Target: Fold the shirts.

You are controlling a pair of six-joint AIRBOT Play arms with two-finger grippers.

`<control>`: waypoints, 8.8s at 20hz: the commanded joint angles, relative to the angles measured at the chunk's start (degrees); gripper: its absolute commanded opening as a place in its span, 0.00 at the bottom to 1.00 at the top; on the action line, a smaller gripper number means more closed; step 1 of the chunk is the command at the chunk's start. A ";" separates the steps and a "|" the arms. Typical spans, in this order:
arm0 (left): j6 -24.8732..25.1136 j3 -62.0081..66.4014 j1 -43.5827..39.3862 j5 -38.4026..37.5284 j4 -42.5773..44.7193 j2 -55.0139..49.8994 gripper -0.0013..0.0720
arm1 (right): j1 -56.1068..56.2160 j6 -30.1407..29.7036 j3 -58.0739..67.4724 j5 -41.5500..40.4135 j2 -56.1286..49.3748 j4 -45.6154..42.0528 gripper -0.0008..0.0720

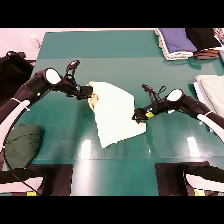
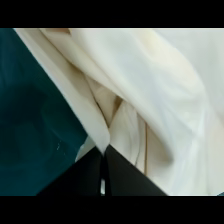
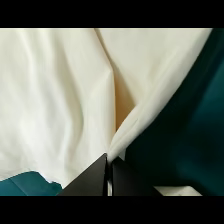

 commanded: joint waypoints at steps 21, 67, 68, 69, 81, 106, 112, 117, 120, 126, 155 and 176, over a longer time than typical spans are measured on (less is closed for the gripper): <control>3.10 36.33 5.73 -6.32 11.89 33.81 0.05 | -39.93 1.57 53.05 25.62 30.10 -11.98 0.04; 4.11 35.30 17.81 -28.17 9.99 -7.04 0.83 | -20.63 8.35 47.19 28.65 -4.66 -24.00 0.52; 4.11 30.05 18.23 -27.26 10.01 -4.15 0.83 | -21.46 7.82 43.98 28.44 -2.38 -21.03 0.52; 4.11 24.15 18.23 -26.03 10.01 -1.14 0.83 | -22.05 7.28 40.46 27.80 0.07 -18.64 0.52; 5.60 -37.83 18.16 -9.88 -8.48 23.37 0.83 | -22.88 6.43 21.92 21.29 14.01 -16.06 0.52; 5.62 -24.06 9.53 -6.86 -6.32 23.37 0.05 | -59.08 5.97 -13.57 21.79 14.25 -20.65 0.71; 5.57 -24.04 9.53 -6.86 -6.71 23.37 0.05 | -49.44 3.93 -15.56 13.79 10.45 -16.06 0.13; 5.57 -12.90 9.55 -9.14 -7.50 25.68 0.05 | -40.48 3.52 -5.70 13.53 21.73 -15.89 0.04; 5.55 4.20 9.55 -7.50 -5.51 30.88 0.05 | -36.35 3.54 12.02 13.68 28.61 -13.75 0.04; 3.82 44.15 9.55 -11.54 3.23 32.76 0.05 | -33.83 5.29 47.63 14.78 33.59 -16.13 0.04; 1.77 20.06 16.26 -4.46 2.91 -13.46 0.05 | -27.04 10.10 55.67 23.17 -21.07 -27.10 0.04; 8.63 7.93 20.33 -16.74 0.90 -7.93 0.67 | -27.61 10.32 28.63 19.47 -5.22 -27.85 0.57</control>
